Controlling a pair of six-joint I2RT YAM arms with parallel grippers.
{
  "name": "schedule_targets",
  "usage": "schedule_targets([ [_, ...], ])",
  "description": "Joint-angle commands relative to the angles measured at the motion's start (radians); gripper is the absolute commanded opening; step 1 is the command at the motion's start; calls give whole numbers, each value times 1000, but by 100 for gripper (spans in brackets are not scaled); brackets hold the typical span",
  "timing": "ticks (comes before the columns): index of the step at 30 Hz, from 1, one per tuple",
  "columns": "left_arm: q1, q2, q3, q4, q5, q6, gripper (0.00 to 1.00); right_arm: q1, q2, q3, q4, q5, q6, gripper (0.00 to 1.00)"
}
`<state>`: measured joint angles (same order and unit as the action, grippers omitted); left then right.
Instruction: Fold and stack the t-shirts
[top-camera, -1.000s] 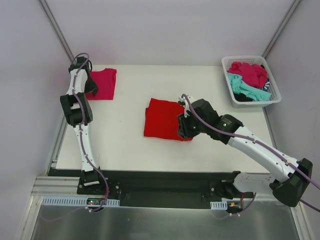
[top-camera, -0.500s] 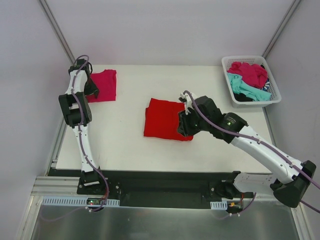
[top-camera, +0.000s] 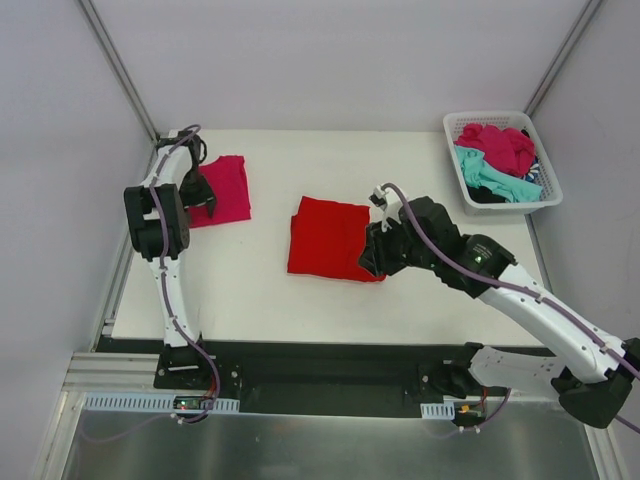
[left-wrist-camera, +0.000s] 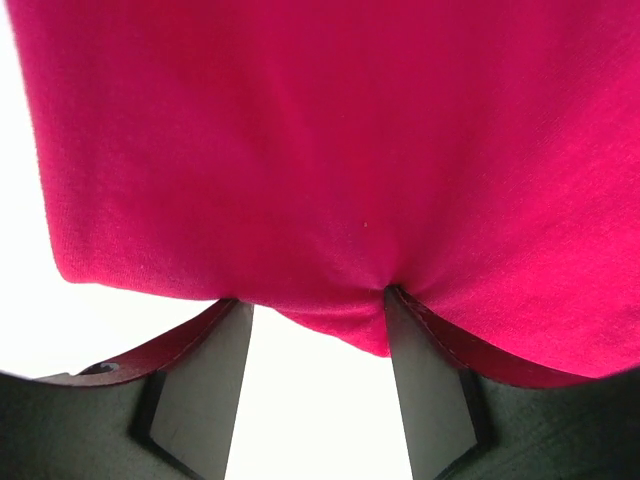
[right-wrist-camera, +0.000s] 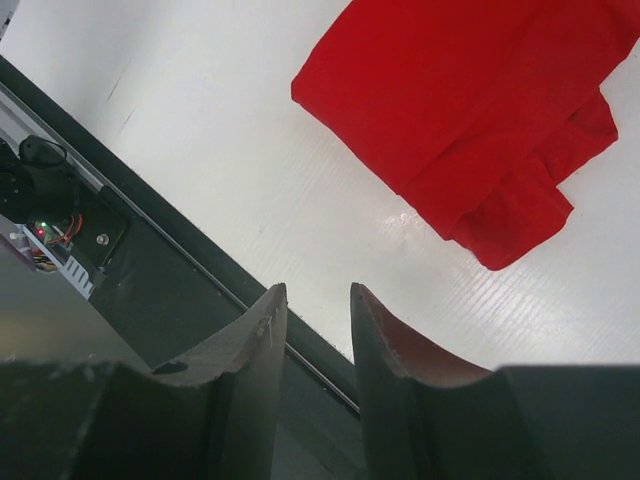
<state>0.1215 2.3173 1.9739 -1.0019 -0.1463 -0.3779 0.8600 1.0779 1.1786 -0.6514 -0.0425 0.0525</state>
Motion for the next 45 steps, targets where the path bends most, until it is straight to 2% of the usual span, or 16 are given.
schedule_targets([
  [1,-68,-70,-153,-115,4,7,55,13,-48,-13,18,-7,27,35],
  [7,-118,-189,-351,-23,51,-12,53,22,-84,-27,9,1,30,35],
  [14,-229,-332,-536,58,135,-47,53,27,-111,-54,-1,16,50,36],
  [18,-276,-404,-664,108,166,-84,53,37,-107,-62,4,24,66,36],
  [24,-301,-502,-762,125,156,-102,54,60,-46,-76,1,36,78,37],
  [28,-301,-610,-741,89,105,-115,57,66,13,-82,13,36,69,39],
  [34,-301,-679,-518,-42,76,-121,68,68,117,-11,3,93,29,38],
  [39,-310,-668,-396,-38,235,-134,69,41,171,10,4,113,9,39],
  [40,-313,-662,-392,-24,317,-130,69,22,172,1,15,93,16,39],
  [43,-336,-644,-437,66,449,-138,69,-73,172,-48,65,-28,40,40],
  [45,-358,-622,-452,112,478,-144,69,-137,165,-77,96,-63,47,40],
])
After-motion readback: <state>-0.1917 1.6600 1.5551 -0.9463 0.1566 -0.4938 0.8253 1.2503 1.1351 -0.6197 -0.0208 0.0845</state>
